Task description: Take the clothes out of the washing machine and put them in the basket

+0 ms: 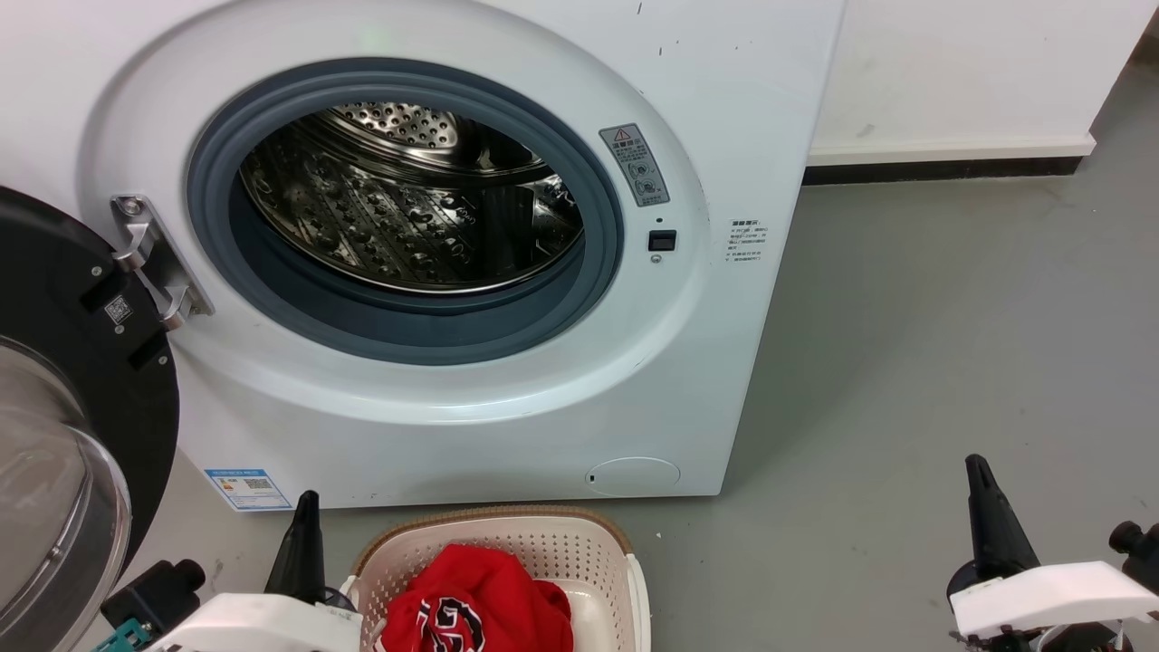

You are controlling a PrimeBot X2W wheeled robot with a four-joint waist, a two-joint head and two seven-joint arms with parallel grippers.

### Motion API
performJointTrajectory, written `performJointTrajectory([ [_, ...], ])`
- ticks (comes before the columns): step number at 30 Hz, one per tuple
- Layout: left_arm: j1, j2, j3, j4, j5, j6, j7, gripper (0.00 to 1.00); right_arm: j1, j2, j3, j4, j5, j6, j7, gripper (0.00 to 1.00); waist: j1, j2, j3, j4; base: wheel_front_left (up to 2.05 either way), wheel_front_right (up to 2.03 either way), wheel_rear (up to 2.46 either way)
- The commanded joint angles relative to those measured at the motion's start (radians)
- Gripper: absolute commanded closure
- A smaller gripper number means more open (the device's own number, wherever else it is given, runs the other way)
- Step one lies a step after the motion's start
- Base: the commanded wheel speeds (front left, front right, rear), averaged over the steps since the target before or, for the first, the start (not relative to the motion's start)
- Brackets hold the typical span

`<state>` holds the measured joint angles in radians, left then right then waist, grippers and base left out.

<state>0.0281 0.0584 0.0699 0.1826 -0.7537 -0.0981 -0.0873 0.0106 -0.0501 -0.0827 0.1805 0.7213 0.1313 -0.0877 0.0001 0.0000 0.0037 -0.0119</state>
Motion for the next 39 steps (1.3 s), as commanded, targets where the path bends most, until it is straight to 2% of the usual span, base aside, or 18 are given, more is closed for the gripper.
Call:
performJointTrajectory([
  [1, -0.032, 0.003, 0.004, -0.010, -0.022, -0.007, 0.006, 1.00, -0.030, 0.000, -0.003, -0.007, 0.026, 0.000, 0.003, 1.00, -0.0001, 0.0000, 0.000, 0.000, 0.00, 0.00, 0.00],
  [39, -0.092, -0.003, 0.027, 0.030, -0.478, -0.022, 0.114, 1.00, -0.085, 0.000, -0.019, 0.032, 0.497, 0.000, 0.113, 1.00, -0.0001, 0.0000, 0.000, 0.005, 0.00, 0.00, 0.00],
])
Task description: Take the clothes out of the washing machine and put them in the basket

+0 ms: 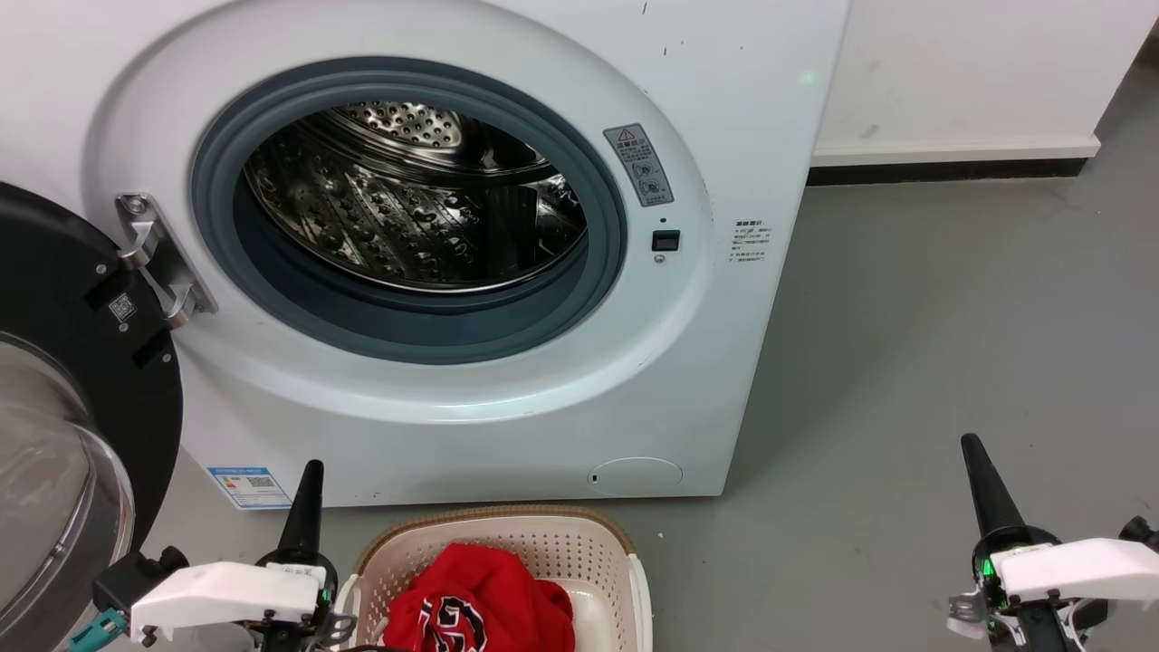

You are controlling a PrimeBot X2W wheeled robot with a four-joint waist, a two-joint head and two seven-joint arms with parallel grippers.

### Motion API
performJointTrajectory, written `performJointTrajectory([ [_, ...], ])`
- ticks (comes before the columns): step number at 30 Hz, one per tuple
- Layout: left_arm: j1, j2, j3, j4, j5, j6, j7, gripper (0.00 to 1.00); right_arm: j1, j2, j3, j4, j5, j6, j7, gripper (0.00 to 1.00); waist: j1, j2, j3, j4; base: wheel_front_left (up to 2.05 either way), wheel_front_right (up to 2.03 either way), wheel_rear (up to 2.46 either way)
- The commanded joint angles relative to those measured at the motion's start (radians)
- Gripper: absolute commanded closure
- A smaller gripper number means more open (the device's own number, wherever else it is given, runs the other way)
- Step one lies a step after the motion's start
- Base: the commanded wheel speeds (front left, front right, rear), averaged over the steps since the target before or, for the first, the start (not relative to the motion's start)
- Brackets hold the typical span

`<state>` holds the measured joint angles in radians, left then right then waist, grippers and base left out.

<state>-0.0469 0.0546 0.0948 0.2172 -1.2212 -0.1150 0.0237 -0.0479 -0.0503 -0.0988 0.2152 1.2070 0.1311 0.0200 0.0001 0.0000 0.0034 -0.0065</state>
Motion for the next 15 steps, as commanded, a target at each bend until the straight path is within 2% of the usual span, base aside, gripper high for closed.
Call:
performJointTrajectory([
  [1, -0.019, 0.000, 0.002, -0.004, -0.020, -0.006, 0.006, 1.00, -0.027, 0.000, -0.003, -0.002, 0.022, 0.000, 0.008, 1.00, 0.0000, 0.0000, 0.000, 0.000, 0.00, 0.00, 0.00],
  [15, -0.036, -0.001, 0.009, 0.008, -0.152, -0.010, 0.037, 1.00, -0.044, 0.000, -0.007, 0.009, 0.159, 0.000, 0.039, 1.00, 0.0000, 0.0000, 0.000, 0.002, 0.00, 0.00, 0.00],
])
